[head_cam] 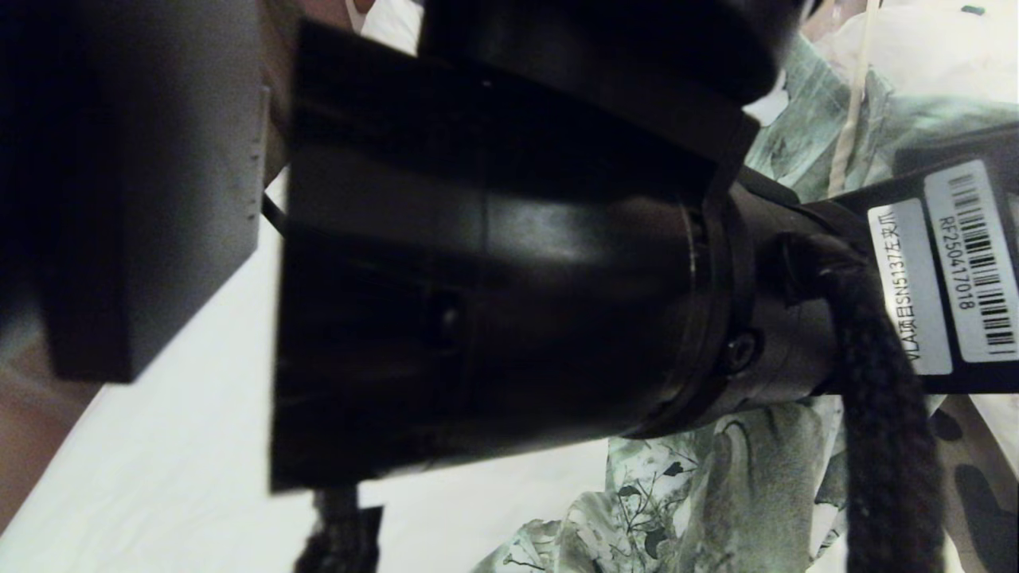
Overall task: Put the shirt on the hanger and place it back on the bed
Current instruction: Hook the other side of the shirt onto the hanger
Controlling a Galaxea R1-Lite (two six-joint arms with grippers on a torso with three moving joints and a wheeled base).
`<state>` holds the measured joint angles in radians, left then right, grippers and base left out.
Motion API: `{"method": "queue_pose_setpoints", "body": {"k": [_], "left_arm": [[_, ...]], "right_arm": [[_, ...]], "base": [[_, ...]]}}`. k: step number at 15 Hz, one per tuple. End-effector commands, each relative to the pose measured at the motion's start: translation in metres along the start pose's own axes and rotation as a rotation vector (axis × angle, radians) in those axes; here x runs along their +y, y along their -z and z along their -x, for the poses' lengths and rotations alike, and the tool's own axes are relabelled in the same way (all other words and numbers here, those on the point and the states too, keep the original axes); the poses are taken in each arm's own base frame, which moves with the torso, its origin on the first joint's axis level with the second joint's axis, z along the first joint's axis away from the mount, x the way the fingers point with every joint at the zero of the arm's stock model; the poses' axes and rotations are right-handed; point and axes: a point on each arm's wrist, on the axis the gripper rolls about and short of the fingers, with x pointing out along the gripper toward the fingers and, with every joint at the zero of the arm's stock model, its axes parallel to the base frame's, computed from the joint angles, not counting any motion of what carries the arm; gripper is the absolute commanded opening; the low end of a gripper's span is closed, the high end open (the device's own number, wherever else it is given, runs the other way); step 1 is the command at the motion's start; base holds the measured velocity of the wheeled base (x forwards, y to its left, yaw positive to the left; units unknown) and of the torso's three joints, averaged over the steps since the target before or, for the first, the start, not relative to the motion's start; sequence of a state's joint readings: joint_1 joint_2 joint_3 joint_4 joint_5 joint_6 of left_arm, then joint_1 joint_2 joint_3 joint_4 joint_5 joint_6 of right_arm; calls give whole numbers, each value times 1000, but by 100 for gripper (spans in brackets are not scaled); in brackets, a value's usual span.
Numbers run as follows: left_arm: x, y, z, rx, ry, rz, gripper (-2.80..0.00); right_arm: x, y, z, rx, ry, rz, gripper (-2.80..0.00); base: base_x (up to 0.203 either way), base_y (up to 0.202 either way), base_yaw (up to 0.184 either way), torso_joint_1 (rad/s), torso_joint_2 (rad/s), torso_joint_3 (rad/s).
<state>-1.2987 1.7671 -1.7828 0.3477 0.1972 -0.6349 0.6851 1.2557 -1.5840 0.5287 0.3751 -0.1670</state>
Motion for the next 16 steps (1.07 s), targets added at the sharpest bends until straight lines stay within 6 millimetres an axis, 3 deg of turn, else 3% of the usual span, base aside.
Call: {"method": "queue_pose_setpoints", "body": {"k": [1, 16], "left_arm": [[-2, 6, -16, 19, -11, -3, -280], [-5, 6, -40, 13, -16, -1, -280]], "right_arm": [[0, 2, -5, 12, -28, -2, -280], [26, 10, 23, 27, -163, 149, -280]], "base": [[0, 0, 0, 0, 0, 0], [0, 0, 0, 0, 0, 0]]}}
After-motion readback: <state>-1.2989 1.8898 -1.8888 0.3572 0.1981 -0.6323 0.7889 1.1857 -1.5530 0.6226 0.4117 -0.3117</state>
